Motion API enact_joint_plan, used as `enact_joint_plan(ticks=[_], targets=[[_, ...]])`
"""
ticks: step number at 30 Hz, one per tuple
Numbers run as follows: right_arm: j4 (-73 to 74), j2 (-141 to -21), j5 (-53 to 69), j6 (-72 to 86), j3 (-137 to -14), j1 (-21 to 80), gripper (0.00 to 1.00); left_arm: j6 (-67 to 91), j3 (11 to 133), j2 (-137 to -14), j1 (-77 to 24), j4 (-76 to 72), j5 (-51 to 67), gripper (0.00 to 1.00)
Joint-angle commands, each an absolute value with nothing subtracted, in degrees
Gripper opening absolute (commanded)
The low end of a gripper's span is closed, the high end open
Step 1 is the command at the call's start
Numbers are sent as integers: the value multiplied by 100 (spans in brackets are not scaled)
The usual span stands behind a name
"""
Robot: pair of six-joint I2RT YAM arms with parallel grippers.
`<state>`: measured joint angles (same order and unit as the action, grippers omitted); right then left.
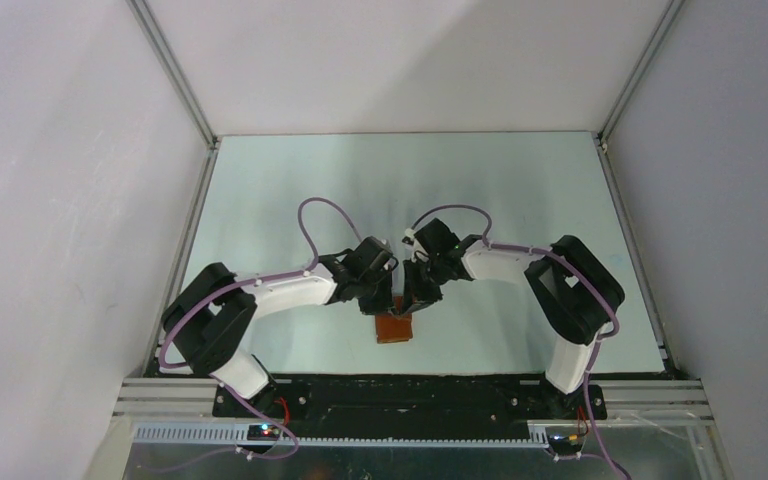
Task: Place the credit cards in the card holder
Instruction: Close the card holder at the center of the board.
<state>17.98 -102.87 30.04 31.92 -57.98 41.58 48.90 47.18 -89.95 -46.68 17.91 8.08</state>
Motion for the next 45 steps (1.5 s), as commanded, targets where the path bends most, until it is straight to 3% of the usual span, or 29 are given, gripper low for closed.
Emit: enact_joint_plan(ticks=[1,29,37,45], targets=[[1671,-10464,2949,3159,-5793,4227,0,4685,4869,-9054,-4742,2071,574,0],[2755,-11446,1256,2987,-5700,5204,0,4871,4924,-9265,-4996,2098,501,0],[2208,-10583,2361,2947,-5816,4964,0,4968,4944,-9033,-4994,2091,389,0],[2178,-9888,2607,2986,-5940,4693,0,4989,4991,-8826,-4984,2091,276,0]])
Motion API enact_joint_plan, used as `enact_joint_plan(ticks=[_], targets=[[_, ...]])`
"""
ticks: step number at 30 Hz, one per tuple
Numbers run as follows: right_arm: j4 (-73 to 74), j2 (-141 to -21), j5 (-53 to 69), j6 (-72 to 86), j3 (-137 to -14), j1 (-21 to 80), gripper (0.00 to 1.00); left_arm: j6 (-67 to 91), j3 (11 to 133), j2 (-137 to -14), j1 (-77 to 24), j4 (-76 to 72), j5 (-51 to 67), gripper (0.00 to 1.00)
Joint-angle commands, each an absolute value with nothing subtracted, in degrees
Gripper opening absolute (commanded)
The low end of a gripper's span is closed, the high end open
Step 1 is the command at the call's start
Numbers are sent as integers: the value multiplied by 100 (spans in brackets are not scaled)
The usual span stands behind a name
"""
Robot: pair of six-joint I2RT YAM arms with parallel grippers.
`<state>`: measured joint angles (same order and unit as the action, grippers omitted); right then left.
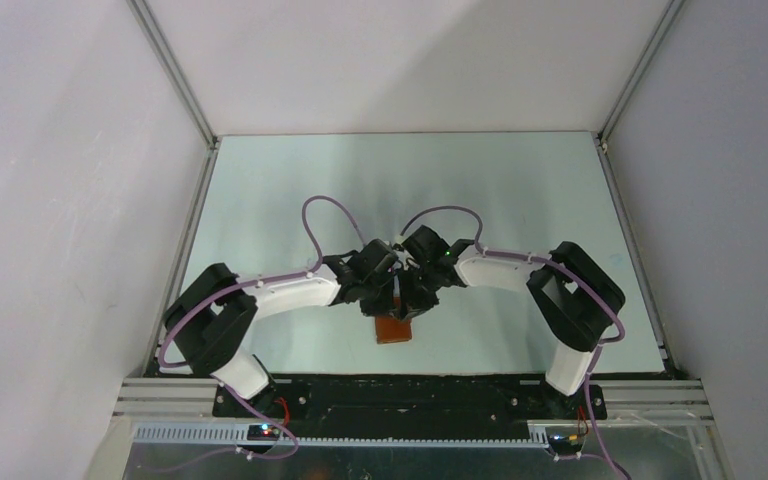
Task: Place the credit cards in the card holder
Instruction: Close the card holder at the center of the board.
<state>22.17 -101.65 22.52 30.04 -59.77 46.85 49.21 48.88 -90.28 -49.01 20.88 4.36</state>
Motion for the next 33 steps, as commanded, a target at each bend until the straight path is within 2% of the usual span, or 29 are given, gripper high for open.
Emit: enact_joint_plan(ticks=[1,20,33], targets=[[2188,-9883,2605,2975,-5937,4689,0,4986,4983,-8783,-4984,2091,261,0],[2151,-9371,2088,3025,-5933,4588,0,4974,4726,-8467,-4994,2099,145,0],[2119,-9819,2056,3030,-5936,4615,0,4944,4769,-8600,-5063,2100,185,0]])
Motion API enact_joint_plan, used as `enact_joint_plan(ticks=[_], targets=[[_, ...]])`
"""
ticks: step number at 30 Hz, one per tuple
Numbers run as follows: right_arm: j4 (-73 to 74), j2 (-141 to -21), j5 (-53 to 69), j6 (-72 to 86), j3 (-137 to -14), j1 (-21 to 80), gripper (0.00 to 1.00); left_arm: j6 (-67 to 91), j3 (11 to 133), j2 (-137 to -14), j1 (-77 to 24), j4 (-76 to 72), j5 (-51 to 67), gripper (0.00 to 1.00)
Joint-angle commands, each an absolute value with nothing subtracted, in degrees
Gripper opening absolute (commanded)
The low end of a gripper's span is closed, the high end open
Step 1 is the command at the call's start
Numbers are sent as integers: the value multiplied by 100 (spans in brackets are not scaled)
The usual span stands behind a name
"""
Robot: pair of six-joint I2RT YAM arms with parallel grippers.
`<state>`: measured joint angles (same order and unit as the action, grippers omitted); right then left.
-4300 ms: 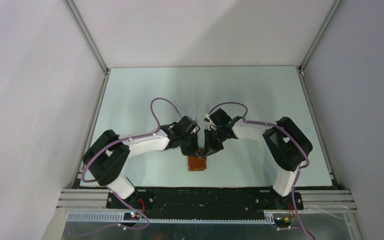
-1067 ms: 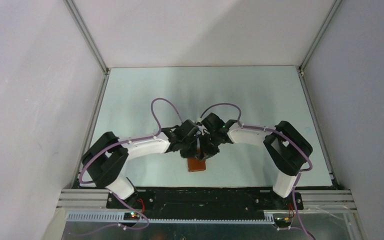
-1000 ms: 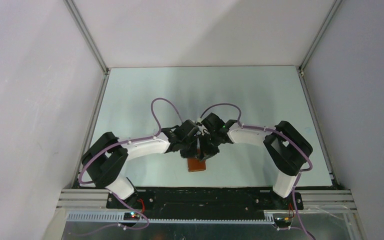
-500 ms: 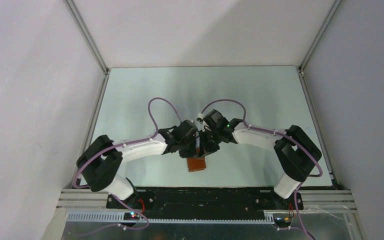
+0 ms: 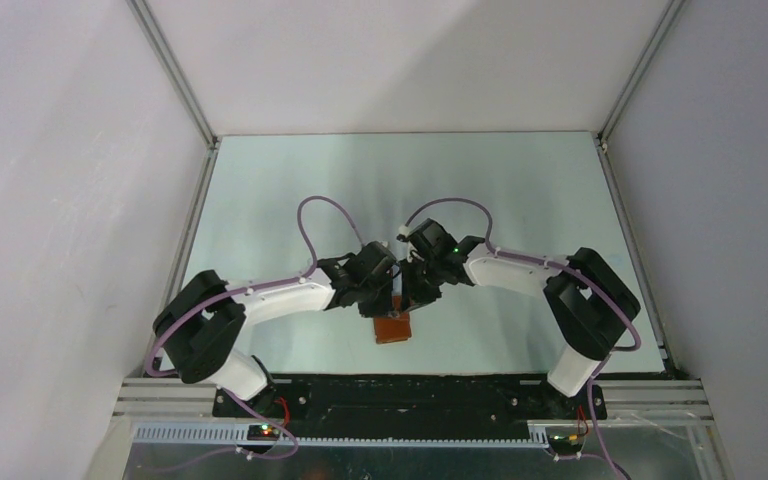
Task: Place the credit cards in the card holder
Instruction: Close the card holder at the center of the board.
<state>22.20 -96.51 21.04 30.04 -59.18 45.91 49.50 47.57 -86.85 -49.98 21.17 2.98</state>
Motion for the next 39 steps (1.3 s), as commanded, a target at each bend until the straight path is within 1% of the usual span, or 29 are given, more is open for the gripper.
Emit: enact_joint_plan(ticks=[1,21,30,35,39], targets=[[2110,-9836,2061,3043,-5933,4624,0,4946,4771,-8597,-5071,2101,181,0],[1891,-10186,2009,3161,-5934,4770,0,4992,4723,-8510,-5115,2210,20,0],[1819,-10446,1864,3205,-5941,4849,0,4991,4754,-8708,-5119,2226,18,0],[1857,-10454,1828,3175,-5938,4852,0,4981,4803,-8800,-5119,2228,21,0],[1878,-10246,1806,3133,-5937,4850,0,4915,4905,-8693,-5120,2225,19,0]])
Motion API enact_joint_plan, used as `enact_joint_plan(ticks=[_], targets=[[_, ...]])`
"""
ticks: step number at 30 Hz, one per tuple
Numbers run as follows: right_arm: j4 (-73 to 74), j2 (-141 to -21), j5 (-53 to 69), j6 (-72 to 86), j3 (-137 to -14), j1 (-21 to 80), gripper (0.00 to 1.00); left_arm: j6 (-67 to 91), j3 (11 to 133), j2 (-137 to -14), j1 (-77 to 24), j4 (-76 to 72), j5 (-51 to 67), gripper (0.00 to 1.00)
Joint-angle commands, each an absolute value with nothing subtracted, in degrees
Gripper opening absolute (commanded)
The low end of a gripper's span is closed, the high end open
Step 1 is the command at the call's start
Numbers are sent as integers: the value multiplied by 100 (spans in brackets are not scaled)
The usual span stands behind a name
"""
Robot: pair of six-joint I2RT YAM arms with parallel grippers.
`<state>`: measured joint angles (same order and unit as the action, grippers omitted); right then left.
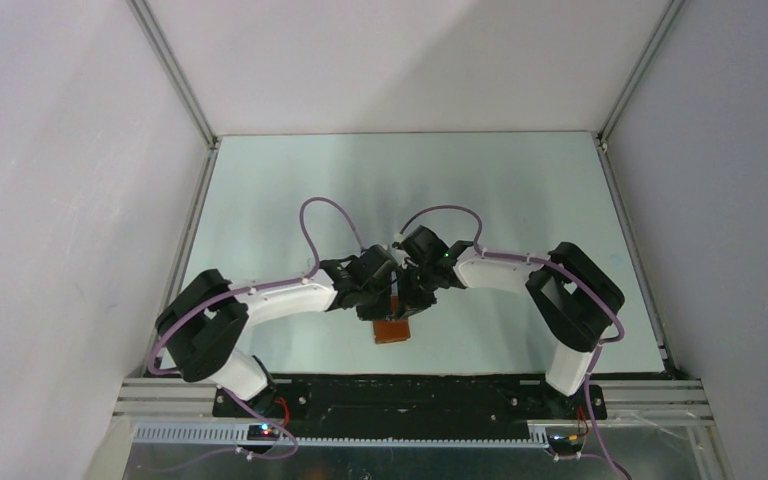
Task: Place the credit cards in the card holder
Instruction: Close the card holder at the center of the board.
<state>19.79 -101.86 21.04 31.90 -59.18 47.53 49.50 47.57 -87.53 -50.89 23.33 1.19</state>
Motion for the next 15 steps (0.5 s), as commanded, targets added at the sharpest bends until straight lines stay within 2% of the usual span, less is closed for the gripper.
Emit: enact_joint_plan(ticks=[1,15], targets=[[1887,-10199,1804,3122,-5934,4845,0,4896,4933,-8660,-5119,2224,14,0],[1957,-9634,1710,3077,-5933,4701,0,4791,5155,-8579,-5115,2228,24,0]])
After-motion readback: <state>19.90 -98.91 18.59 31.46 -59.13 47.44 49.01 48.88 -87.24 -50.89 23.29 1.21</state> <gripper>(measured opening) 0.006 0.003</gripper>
